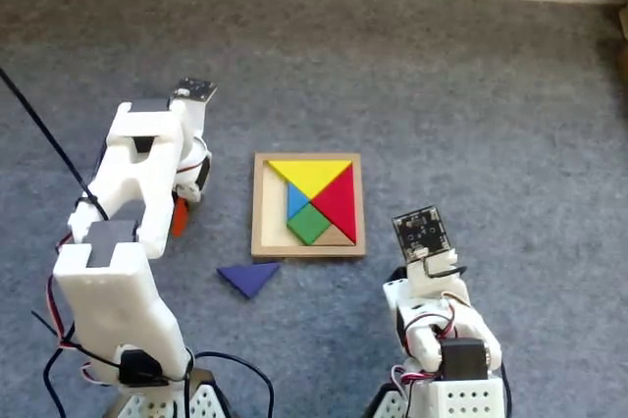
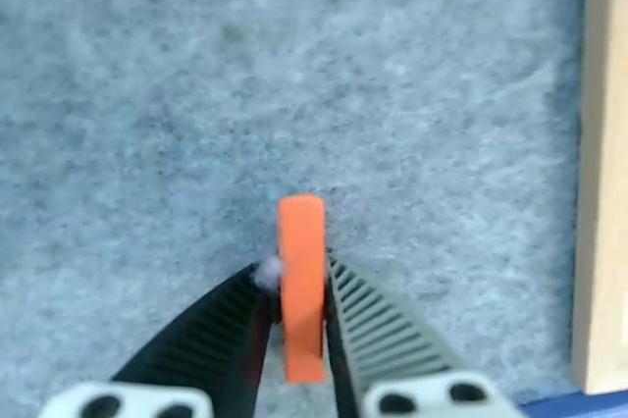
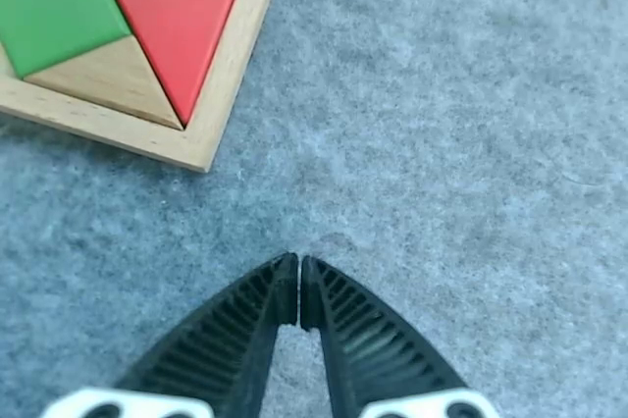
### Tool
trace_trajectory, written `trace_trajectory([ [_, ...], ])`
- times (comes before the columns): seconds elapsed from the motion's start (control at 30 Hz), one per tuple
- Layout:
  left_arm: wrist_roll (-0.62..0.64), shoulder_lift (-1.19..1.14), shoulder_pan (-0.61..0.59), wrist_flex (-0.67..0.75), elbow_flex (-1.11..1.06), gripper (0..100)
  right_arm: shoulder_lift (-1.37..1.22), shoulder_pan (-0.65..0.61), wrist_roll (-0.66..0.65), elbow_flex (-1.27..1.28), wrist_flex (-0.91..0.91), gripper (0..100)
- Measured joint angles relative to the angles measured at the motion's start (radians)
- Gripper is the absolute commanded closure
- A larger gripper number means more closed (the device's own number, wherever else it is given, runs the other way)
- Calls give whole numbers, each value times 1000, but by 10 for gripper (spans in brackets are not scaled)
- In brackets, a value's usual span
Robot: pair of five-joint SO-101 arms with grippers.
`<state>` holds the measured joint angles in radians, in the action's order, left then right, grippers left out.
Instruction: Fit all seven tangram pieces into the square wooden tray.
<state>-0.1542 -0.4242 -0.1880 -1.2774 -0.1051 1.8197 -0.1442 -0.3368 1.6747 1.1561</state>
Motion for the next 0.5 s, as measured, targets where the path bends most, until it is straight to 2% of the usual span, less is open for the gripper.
trace_trajectory([
  [0.27, 2, 124, 15, -129, 18, 995, 0, 0, 0, 0, 0, 974],
  [0.5, 146, 299, 195, -158, 18, 995, 0, 0, 0, 0, 0, 974],
])
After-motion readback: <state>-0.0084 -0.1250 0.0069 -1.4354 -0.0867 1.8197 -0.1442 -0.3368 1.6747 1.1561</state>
